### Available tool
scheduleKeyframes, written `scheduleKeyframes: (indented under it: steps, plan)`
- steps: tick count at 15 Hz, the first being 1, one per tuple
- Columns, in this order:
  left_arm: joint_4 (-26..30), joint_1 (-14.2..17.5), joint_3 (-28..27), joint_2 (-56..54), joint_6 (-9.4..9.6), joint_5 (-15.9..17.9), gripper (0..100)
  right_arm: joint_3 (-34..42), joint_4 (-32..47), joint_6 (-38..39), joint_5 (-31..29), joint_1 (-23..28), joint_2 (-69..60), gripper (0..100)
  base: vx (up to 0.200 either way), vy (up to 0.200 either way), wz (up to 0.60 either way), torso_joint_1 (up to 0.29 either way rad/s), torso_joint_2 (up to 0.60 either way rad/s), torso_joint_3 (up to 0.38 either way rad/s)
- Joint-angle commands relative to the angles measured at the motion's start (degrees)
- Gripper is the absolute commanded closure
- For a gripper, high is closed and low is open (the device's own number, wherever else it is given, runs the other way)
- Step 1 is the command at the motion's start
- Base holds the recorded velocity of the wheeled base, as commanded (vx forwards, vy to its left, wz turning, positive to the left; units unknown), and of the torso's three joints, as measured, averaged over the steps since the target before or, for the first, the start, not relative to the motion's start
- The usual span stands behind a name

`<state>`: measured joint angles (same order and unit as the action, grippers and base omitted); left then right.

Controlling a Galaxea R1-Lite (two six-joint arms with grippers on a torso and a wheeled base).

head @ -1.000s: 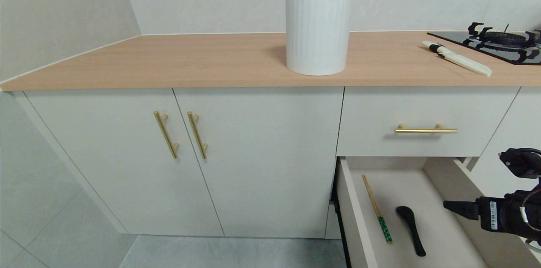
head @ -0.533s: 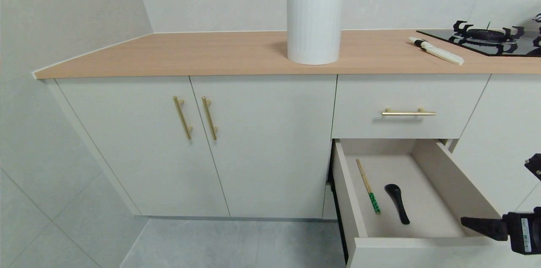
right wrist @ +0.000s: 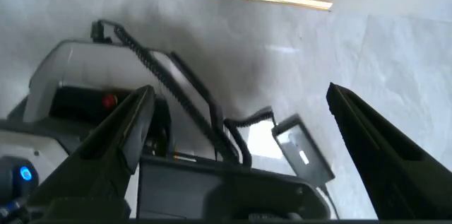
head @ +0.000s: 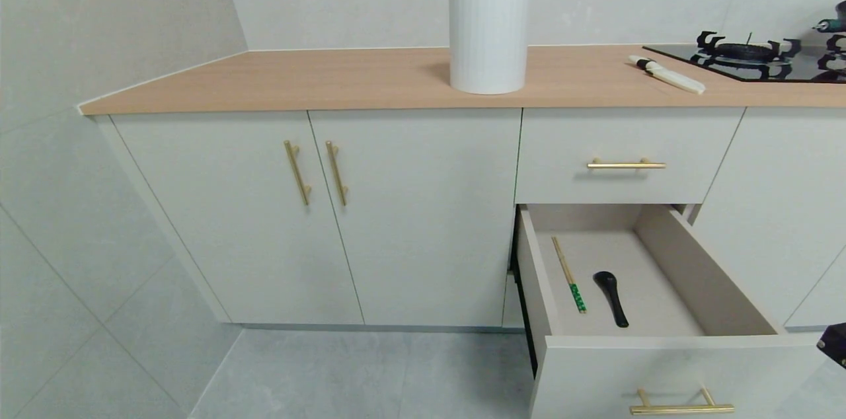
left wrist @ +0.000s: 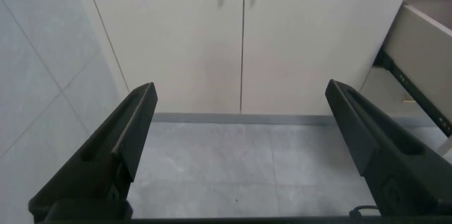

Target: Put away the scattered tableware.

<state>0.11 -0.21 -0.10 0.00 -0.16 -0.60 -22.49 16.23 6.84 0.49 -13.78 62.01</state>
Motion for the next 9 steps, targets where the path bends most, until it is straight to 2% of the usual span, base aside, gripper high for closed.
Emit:
scheduleKeyframes:
  steps: [1, 4, 6, 9]
  plan:
    - [0.0, 0.0, -0.1, 0.0, -0.02, -0.1, 0, 3.7, -5.4, -0.1, 0.2, -1.1, 6.8, 0, 0.0, 0.0, 0.0, 0.0, 0.0, 0.0]
    - [0.0, 0.0, 0.0, 0.0, -0.02, 0.0, 0, 8.7, -23.0, 0.2, 0.1, -1.2, 18.1, 0, 0.0, 0.0, 0.0, 0.0, 0.0, 0.0]
    - [0.0, 0.0, -0.1, 0.0, -0.02, -0.1, 0, 9.9, -31.3, 0.3, 0.0, -1.3, 21.5, 0, 0.0, 0.0, 0.0, 0.0, 0.0, 0.0]
    - [0.0, 0.0, 0.0, 0.0, -0.02, 0.0, 0, 9.4, -33.8, 0.5, 0.0, -3.0, 24.3, 0, 0.0, 0.0, 0.0, 0.0, 0.0, 0.0]
